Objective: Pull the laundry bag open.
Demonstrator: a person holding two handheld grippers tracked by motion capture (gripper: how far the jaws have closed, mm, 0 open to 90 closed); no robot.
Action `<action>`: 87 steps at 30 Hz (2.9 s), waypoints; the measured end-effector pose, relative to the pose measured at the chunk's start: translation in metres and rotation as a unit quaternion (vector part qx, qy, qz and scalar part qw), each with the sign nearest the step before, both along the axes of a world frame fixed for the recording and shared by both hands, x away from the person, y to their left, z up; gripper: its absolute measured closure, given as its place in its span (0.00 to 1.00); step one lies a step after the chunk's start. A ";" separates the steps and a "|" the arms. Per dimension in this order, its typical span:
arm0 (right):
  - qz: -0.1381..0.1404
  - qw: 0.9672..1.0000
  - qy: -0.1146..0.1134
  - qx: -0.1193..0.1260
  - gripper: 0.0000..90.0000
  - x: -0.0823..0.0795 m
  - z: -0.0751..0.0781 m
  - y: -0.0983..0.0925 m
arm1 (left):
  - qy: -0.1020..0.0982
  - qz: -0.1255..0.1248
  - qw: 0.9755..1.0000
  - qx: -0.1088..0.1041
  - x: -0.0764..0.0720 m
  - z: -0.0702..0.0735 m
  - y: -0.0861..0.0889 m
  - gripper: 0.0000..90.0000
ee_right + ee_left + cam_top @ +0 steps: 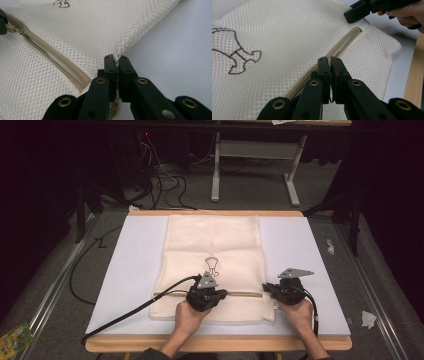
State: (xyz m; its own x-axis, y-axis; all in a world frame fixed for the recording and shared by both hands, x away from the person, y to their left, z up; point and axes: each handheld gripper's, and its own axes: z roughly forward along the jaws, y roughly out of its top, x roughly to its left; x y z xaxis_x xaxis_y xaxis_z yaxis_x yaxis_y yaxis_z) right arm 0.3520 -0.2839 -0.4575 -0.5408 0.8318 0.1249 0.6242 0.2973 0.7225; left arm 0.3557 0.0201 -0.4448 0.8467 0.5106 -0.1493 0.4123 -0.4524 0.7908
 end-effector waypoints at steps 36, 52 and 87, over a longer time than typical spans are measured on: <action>-0.001 1.000 0.000 0.002 0.98 0.001 -0.001 0.001 | 0.001 0.023 1.000 -0.017 -0.002 0.004 0.028 0.97; 0.000 1.000 -0.003 0.000 0.98 0.000 0.000 0.001 | -0.002 0.027 0.999 -0.019 -0.004 0.004 0.034 0.97; 0.001 1.000 -0.006 -0.006 0.98 0.002 0.003 0.004 | -0.006 0.038 0.999 -0.025 -0.007 0.007 0.052 0.97</action>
